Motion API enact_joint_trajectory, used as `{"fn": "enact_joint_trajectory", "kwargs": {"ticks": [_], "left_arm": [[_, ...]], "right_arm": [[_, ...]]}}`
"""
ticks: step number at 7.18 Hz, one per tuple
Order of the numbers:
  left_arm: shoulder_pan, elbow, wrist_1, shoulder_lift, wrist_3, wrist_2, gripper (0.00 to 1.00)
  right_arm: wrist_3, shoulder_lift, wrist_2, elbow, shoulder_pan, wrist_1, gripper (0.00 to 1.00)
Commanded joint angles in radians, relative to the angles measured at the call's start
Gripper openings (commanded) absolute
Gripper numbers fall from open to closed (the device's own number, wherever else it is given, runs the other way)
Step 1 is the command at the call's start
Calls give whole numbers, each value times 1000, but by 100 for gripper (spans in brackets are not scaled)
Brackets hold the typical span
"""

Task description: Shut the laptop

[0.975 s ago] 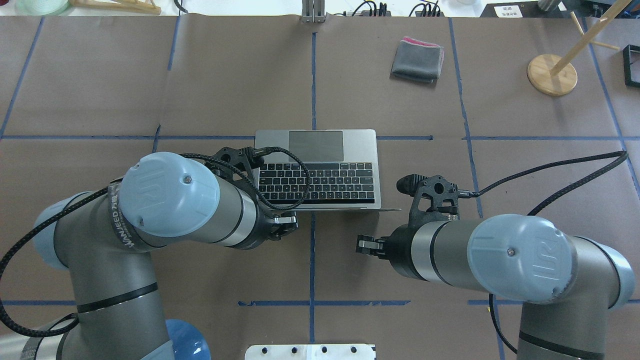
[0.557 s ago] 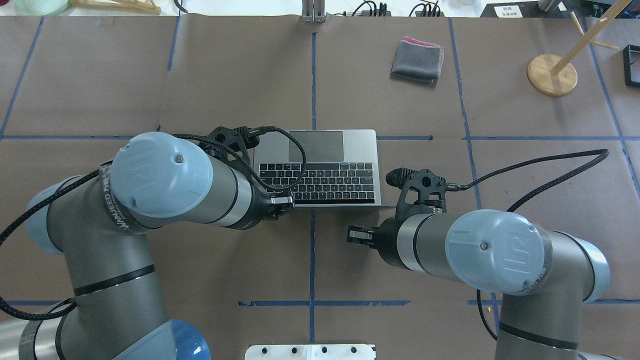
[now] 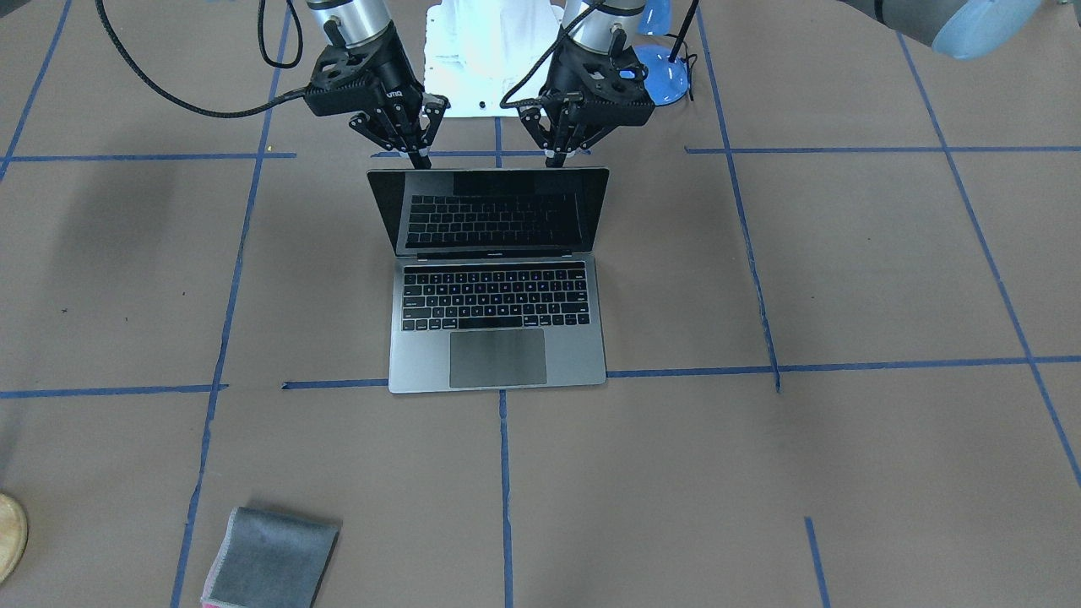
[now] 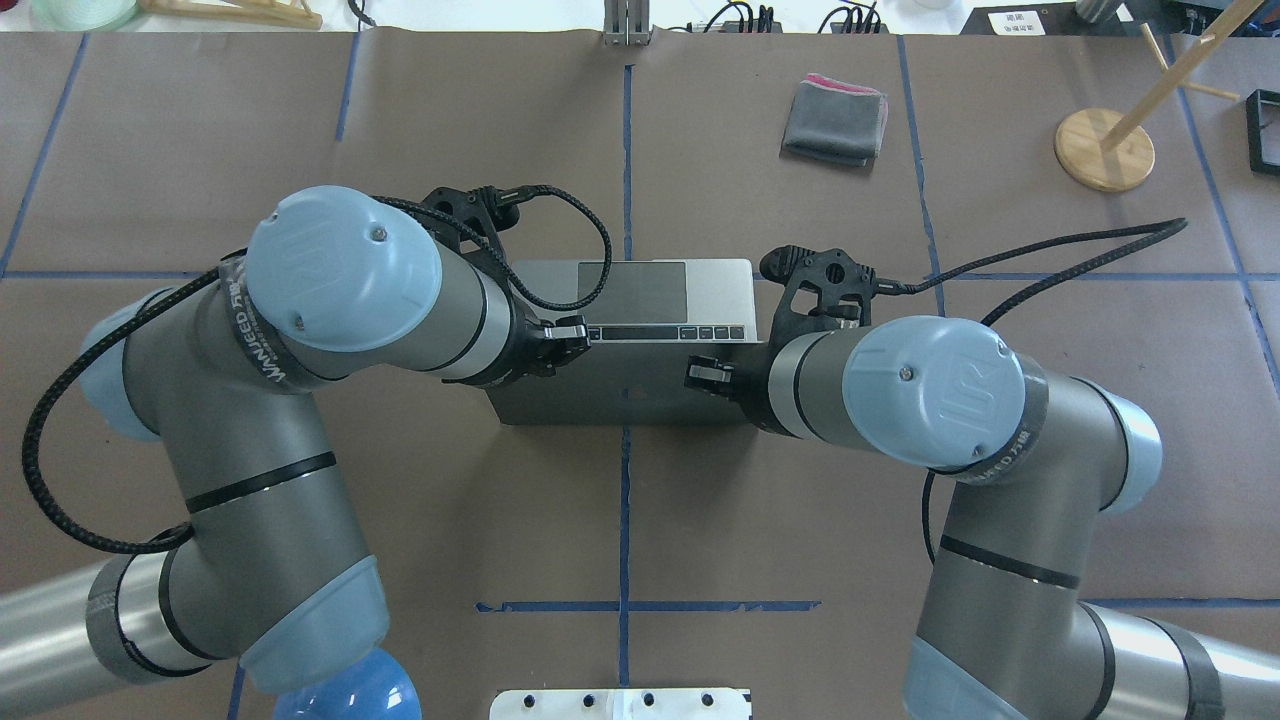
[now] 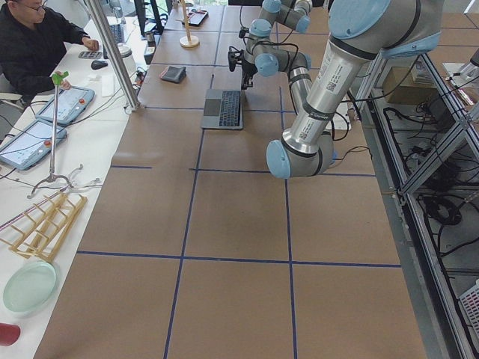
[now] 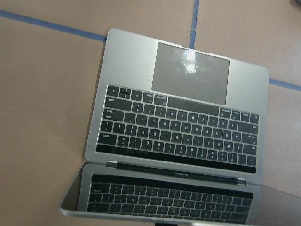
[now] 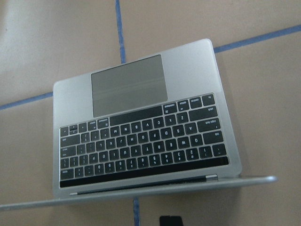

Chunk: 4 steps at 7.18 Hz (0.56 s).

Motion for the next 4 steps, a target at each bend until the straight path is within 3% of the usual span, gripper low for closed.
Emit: {"fn": "enact_joint_trajectory", "kwargs": {"ticks": [1, 4], "left_arm": [[-27, 67, -58, -11, 1, 0, 0], [-44, 150, -95, -39, -1, -3, 0]], "right_arm": [[-21, 56, 19, -75, 77, 0, 0], [-22, 116, 32, -213, 104, 70, 0]]}}
